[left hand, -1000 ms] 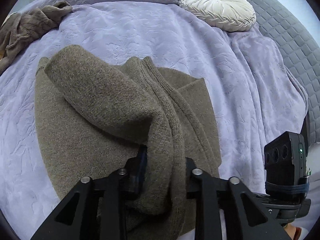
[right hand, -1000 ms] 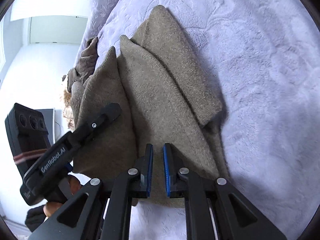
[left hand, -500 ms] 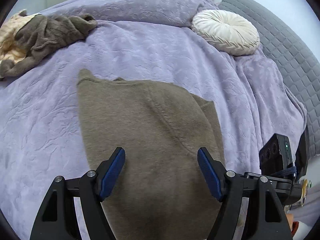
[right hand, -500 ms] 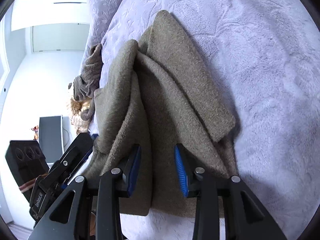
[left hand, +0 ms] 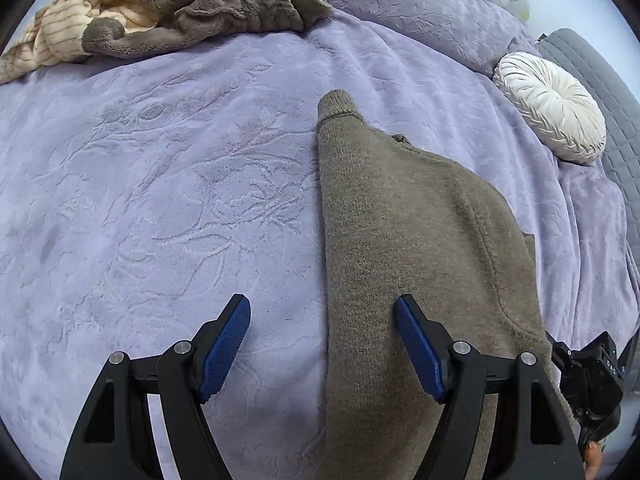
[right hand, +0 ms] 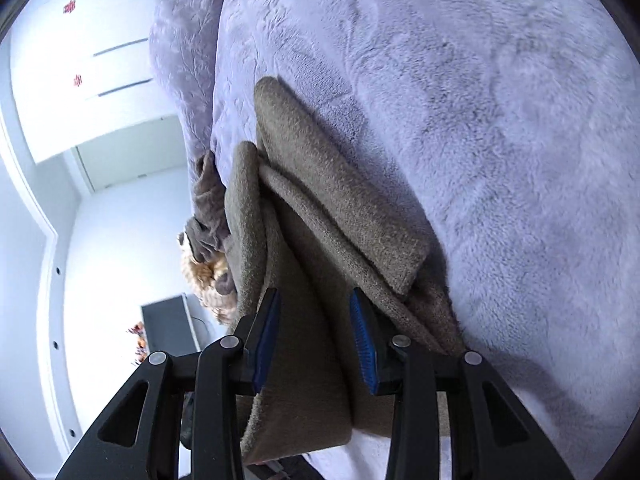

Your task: Fold small clothes

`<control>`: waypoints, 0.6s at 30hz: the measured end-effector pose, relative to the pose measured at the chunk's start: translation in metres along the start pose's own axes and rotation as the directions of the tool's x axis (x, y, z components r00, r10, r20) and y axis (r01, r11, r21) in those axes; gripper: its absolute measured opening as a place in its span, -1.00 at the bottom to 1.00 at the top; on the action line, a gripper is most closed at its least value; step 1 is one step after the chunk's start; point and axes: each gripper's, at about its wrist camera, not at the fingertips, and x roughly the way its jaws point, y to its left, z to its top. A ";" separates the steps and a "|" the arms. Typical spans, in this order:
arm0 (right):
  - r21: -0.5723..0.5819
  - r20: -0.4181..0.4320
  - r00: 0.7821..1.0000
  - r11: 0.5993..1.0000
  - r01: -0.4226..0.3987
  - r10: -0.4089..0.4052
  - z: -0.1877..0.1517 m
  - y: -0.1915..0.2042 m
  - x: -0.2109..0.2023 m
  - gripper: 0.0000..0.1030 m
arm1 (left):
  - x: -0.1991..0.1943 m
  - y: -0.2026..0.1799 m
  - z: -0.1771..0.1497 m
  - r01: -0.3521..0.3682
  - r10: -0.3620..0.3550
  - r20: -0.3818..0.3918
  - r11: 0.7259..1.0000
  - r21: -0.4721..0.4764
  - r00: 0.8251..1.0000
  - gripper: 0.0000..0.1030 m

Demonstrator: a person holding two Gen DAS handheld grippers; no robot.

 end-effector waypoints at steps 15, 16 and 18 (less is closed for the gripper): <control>-0.285 -0.125 0.983 0.954 0.094 -0.135 0.028 0.065 0.052 -0.08 | -0.001 0.020 0.009 0.017 -0.017 0.019 0.999 -0.048 1.000 0.47; -0.332 -0.138 0.976 0.936 0.115 -0.169 0.031 0.073 0.059 -0.08 | 0.001 0.022 0.010 0.017 -0.016 0.012 0.998 -0.056 1.000 0.47; -0.415 -0.162 0.959 0.898 0.146 -0.231 0.039 0.086 0.076 -0.08 | 0.005 0.028 0.011 0.028 -0.028 -0.001 0.997 -0.073 1.000 0.47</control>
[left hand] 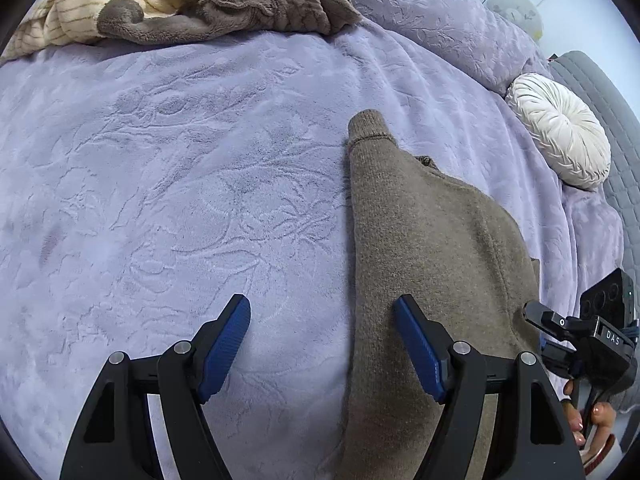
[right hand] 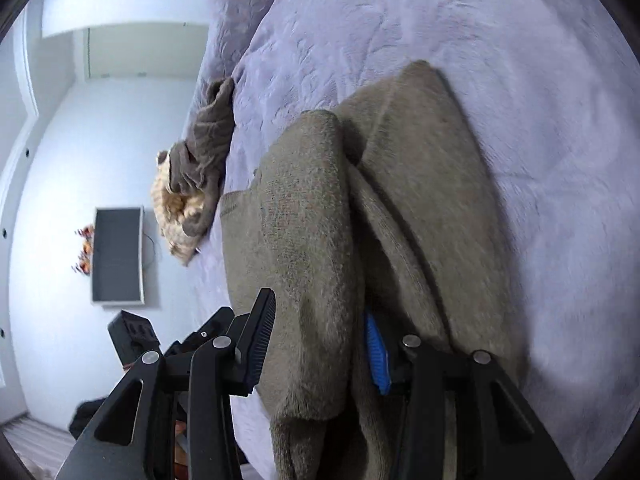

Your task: Fold small clothes

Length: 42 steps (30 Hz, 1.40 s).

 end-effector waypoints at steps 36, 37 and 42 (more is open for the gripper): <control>-0.035 0.095 0.963 0.966 0.256 -0.252 -0.051 -0.018 -0.087 -0.12 | 0.007 -0.025 -0.036 0.182 -0.164 -0.215 0.981 0.066 0.963 0.71; -0.016 0.094 0.969 0.973 0.230 -0.228 -0.063 -0.021 -0.093 -0.10 | 0.007 -0.023 -0.044 0.204 -0.186 -0.237 0.978 0.050 0.953 0.71; 0.074 0.099 0.981 0.984 0.161 -0.168 -0.112 -0.037 -0.109 0.02 | 0.022 -0.019 -0.080 0.256 -0.251 -0.339 0.966 -0.030 0.907 0.71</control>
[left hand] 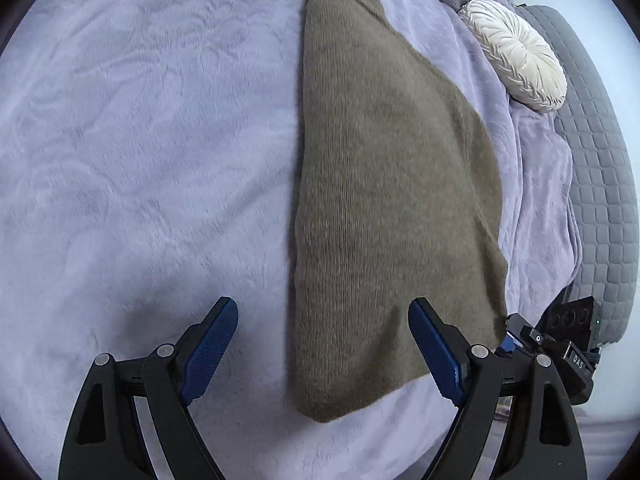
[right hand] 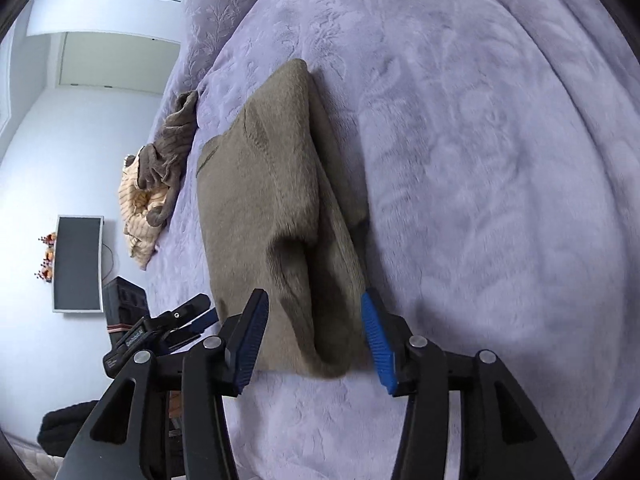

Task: Fold small clothes
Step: 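Pinch the folded sweater edge with both grippers to square the bundle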

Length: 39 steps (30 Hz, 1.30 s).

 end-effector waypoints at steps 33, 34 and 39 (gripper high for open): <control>-0.219 0.019 0.982 0.958 0.188 -0.188 -0.002 0.040 0.000 -0.56 | 0.007 -0.027 -0.033 -0.202 0.194 0.064 0.965 0.169 0.979 -0.42; -0.252 0.015 0.978 0.945 0.207 -0.210 0.000 0.047 0.008 -0.56 | 0.007 -0.028 -0.034 -0.210 0.202 0.068 0.964 0.164 0.977 -0.42; -0.311 -0.022 0.945 0.901 0.303 -0.325 0.009 0.046 0.050 -0.56 | 0.011 -0.041 -0.037 -0.243 0.231 0.085 0.954 0.176 0.969 -0.41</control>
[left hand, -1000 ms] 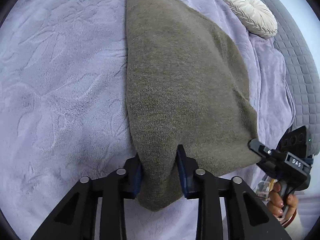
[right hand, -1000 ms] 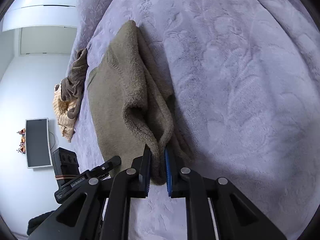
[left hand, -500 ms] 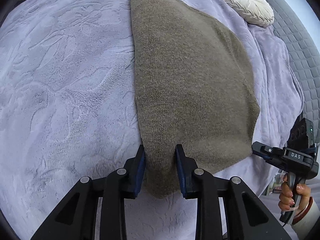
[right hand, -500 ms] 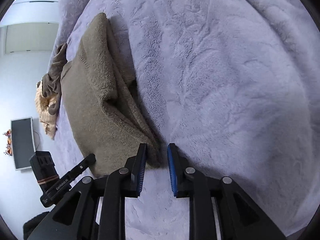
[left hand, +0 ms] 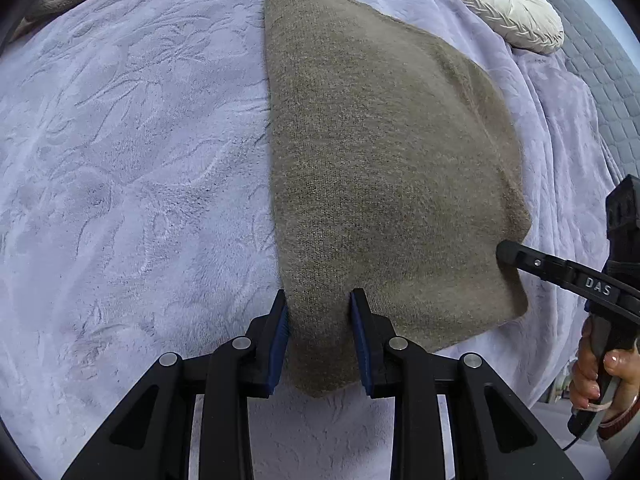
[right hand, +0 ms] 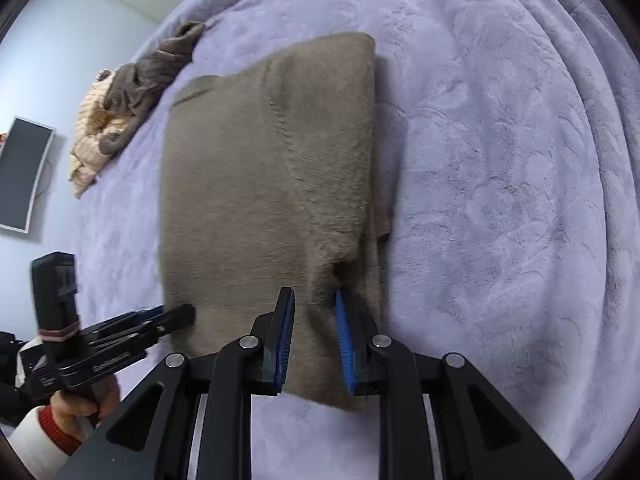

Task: Fold small clothes
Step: 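Pinch the folded sweater edge with both grippers to square the bundle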

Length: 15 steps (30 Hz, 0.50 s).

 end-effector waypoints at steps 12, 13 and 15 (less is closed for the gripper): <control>0.141 -0.030 0.998 0.989 -0.045 0.050 -0.012 -0.034 -0.005 -0.61 | 0.002 -0.022 0.003 -0.081 0.081 0.003 0.996 0.034 0.997 -0.41; 0.149 -0.029 0.998 0.988 -0.051 0.056 -0.012 -0.035 -0.006 -0.59 | 0.003 -0.023 0.004 -0.087 0.087 0.002 0.996 0.037 0.996 -0.41; 0.162 -0.029 0.998 0.985 -0.056 0.061 -0.014 -0.036 -0.007 -0.55 | 0.003 -0.026 0.005 -0.099 0.099 0.001 0.994 0.043 0.995 -0.41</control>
